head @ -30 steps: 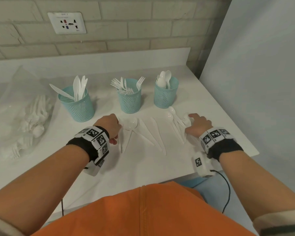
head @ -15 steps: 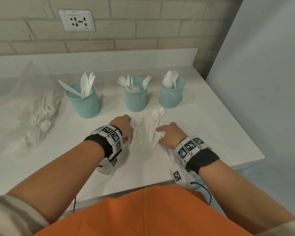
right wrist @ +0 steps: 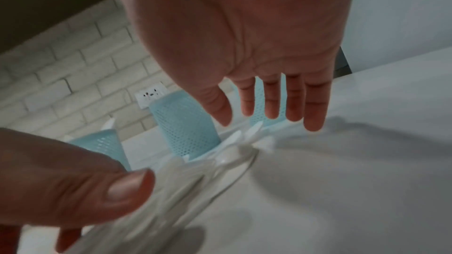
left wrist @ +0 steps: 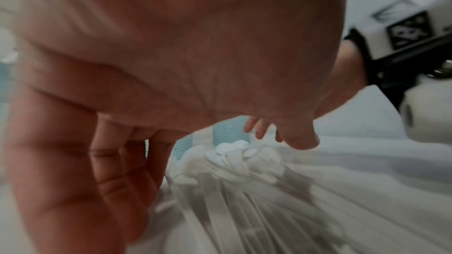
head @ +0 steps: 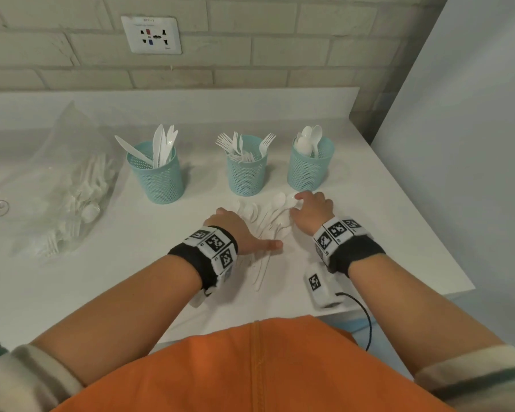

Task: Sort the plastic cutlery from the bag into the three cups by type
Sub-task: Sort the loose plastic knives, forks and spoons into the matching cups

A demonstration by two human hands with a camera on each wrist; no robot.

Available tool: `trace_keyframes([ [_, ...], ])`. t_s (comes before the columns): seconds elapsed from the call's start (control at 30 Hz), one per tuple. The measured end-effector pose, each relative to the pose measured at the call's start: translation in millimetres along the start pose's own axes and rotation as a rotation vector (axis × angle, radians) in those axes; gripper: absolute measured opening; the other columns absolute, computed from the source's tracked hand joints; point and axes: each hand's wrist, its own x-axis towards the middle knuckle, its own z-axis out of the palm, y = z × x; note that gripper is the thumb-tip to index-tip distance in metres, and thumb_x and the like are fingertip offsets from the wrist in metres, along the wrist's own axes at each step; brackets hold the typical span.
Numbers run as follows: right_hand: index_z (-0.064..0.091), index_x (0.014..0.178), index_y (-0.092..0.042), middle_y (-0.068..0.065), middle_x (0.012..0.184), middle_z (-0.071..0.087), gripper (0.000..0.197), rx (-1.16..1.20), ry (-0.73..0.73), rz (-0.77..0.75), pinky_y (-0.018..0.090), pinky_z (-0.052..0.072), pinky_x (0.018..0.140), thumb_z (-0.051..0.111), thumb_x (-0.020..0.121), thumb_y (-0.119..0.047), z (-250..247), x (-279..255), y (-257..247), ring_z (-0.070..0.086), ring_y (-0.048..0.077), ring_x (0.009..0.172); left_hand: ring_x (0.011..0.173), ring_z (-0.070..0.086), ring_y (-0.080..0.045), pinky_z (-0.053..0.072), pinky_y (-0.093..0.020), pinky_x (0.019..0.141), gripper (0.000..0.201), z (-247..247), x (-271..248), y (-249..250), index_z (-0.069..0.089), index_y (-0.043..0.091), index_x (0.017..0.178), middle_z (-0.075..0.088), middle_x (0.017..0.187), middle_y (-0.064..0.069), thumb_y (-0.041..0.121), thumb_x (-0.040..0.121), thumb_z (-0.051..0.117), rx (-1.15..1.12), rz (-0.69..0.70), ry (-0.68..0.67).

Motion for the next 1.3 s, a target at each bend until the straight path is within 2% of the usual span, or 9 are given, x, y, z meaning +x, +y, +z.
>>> trace_keyframes([
  [0.13,0.034,0.139,-0.036,0.010,0.144,0.032,0.057,-0.062,-0.049,-0.026,0.044,0.030,0.105,0.046,0.087,-0.056,10,11,-3,0.029,0.033,0.132,0.104,0.052,-0.025,0.043,-0.033,0.072,0.130,2,4,14,0.036,0.004,0.134,0.044,0.116,-0.011,0.093,0.042,0.055,0.022,-0.017,0.038],
  [0.23,0.042,0.131,-0.043,0.006,0.137,0.034,0.057,-0.138,-0.011,-0.064,0.044,0.031,0.101,0.049,0.079,-0.066,18,9,-3,0.031,0.029,0.128,0.107,0.051,-0.026,0.045,-0.035,0.078,0.123,3,8,14,0.035,0.003,0.134,0.041,0.117,-0.011,0.085,0.047,0.064,0.043,-0.004,0.032],
  [0.33,0.049,0.121,-0.038,0.005,0.128,0.036,0.059,-0.139,0.009,-0.086,0.041,0.031,0.098,0.056,0.072,-0.070,22,5,-3,0.033,0.027,0.124,0.111,0.050,-0.029,0.046,-0.038,0.083,0.109,3,11,11,0.034,0.006,0.134,0.039,0.124,-0.012,0.070,0.055,0.073,0.019,0.025,0.021],
  [0.47,0.043,0.115,-0.028,0.003,0.122,0.045,0.062,-0.075,0.008,-0.106,0.042,0.036,0.094,0.062,0.069,-0.065,22,3,-5,0.039,0.026,0.118,0.112,0.051,-0.032,0.046,-0.041,0.083,0.097,0,14,10,0.033,0.009,0.131,0.040,0.125,-0.013,0.061,0.061,0.076,0.050,0.054,0.005],
  [0.63,0.034,0.132,-0.016,0.010,0.133,0.038,0.063,0.050,0.095,0.026,0.041,0.037,0.099,0.056,0.080,-0.045,17,10,-1,0.037,0.030,0.124,0.114,0.049,-0.033,0.045,-0.043,0.087,0.094,-3,19,7,0.030,0.013,0.133,0.040,0.126,-0.014,0.056,0.063,0.077,0.062,0.089,-0.012],
  [0.83,0.027,0.147,-0.021,0.014,0.145,0.032,0.062,0.008,-0.091,-0.128,0.038,0.025,0.110,0.047,0.089,-0.024,18,13,-6,0.025,0.033,0.134,0.113,0.050,-0.037,0.045,-0.046,0.086,0.093,-5,27,3,0.024,0.021,0.139,0.042,0.124,-0.017,0.048,0.067,0.077,0.078,0.207,-0.014],
  [1.03,0.035,0.135,-0.019,0.007,0.132,0.039,0.071,-0.020,-0.163,-0.193,0.033,0.033,0.101,0.067,0.072,-0.020,15,9,-5,0.031,0.027,0.128,0.113,0.050,-0.033,0.043,-0.037,0.086,0.071,-1,34,5,0.036,0.001,0.122,0.047,0.122,-0.016,0.039,0.075,0.072,0.071,0.235,0.012],
  [1.17,0.037,0.132,-0.019,0.006,0.125,0.046,0.074,-0.118,-0.174,-0.216,0.032,0.039,0.094,0.074,0.067,-0.017,15,9,-2,0.036,0.026,0.122,0.116,0.047,-0.034,0.042,-0.039,0.092,0.064,1,39,3,0.039,0.001,0.124,0.046,0.125,-0.017,0.036,0.079,0.068,0.094,0.278,0.022],
  [1.3,0.046,0.121,-0.021,0.004,0.115,0.061,0.064,-0.081,-0.176,-0.212,0.031,0.048,0.090,0.076,0.066,-0.023,12,14,-3,0.056,0.024,0.108,0.114,0.045,-0.033,0.043,-0.041,0.094,0.064,3,42,1,0.039,0.003,0.125,0.045,0.124,-0.015,0.037,0.079,0.067,0.141,0.346,0.044],
])
